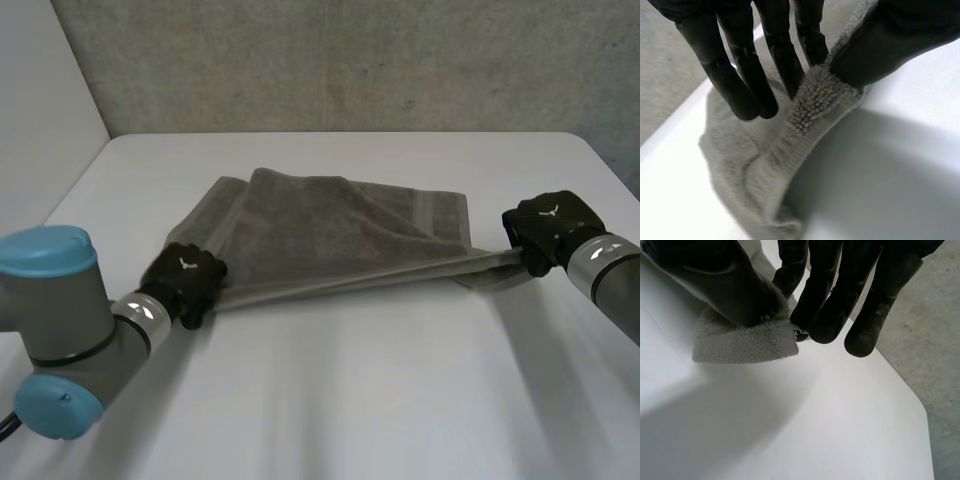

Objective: Fold the towel.

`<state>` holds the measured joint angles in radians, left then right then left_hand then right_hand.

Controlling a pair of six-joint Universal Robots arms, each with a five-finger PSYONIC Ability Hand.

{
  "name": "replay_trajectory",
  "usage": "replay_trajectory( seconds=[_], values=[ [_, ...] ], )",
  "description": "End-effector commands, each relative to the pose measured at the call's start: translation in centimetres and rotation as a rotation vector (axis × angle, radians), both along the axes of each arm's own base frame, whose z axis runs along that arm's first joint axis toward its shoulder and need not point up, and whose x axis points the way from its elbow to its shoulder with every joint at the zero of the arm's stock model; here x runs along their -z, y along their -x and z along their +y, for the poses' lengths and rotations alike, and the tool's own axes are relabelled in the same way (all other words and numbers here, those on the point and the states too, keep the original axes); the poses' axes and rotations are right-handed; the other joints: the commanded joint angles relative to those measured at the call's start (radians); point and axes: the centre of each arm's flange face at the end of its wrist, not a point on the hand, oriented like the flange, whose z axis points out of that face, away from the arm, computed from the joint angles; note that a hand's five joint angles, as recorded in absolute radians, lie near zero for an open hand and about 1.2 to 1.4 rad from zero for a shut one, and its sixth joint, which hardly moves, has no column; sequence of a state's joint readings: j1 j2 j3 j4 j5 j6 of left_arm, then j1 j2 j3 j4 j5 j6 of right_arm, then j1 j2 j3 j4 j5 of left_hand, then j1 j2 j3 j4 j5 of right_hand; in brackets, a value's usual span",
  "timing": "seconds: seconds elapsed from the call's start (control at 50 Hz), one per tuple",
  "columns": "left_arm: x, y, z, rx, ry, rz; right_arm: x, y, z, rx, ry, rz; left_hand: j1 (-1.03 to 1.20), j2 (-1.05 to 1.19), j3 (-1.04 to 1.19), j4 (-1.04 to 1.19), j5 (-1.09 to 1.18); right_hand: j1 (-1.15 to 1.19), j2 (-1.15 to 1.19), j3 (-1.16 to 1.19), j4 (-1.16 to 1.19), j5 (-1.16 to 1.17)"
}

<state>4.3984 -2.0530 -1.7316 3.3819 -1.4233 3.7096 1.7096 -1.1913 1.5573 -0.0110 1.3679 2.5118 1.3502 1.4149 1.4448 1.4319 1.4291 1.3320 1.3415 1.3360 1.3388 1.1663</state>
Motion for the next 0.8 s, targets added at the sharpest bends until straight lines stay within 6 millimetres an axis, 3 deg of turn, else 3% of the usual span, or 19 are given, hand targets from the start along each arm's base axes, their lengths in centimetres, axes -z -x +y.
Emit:
replay_trajectory(
  seconds=[0.02,0.08,0.12,0.2,0.4,0.64,0.8],
  values=[
    [1.7,0.8,1.2,0.041,-0.044,-0.015,1.1,-0.3,0.6,-0.018,-0.032,0.001,-0.513,-0.578,-0.608,-0.595,-0.767,0.064,0.055,0.06,0.058,0.055],
    [1.5,0.8,1.2,0.038,-0.035,-0.013,1.4,-0.3,0.7,-0.019,-0.043,0.002,-0.596,-0.661,-0.691,-0.678,-0.85,0.064,0.055,0.06,0.058,0.055],
    [1.1,0.5,0.8,0.022,-0.019,-0.008,1.9,-0.4,0.7,-0.029,-0.058,0.0,-0.795,-0.86,-0.89,-0.877,-1.049,0.064,0.055,0.06,0.058,0.055],
    [0.2,0.4,0.5,0.013,0.006,-0.001,1.8,-0.4,0.7,-0.028,-0.056,0.001,-0.852,-0.917,-0.946,-0.934,-1.105,0.064,0.055,0.06,0.058,0.055],
    [-2.5,-2.4,-0.4,-0.067,0.059,0.019,1.5,0.0,0.1,-0.009,-0.027,-0.009,-0.896,-0.961,-0.991,-0.978,-1.149,0.064,0.055,0.06,0.058,0.055],
    [-1.2,-4.6,-0.8,-0.131,0.007,0.01,1.5,-0.2,0.0,-0.01,-0.011,-0.007,-0.855,-0.92,-0.949,-0.937,-1.108,0.064,0.055,0.06,0.058,0.055],
    [-0.9,-4.4,-1.0,-0.104,-0.006,0.018,1.7,-0.2,0.1,-0.015,-0.018,-0.01,-0.849,-0.914,-0.944,-0.931,-1.102,0.064,0.055,0.06,0.058,0.055]
  ],
)
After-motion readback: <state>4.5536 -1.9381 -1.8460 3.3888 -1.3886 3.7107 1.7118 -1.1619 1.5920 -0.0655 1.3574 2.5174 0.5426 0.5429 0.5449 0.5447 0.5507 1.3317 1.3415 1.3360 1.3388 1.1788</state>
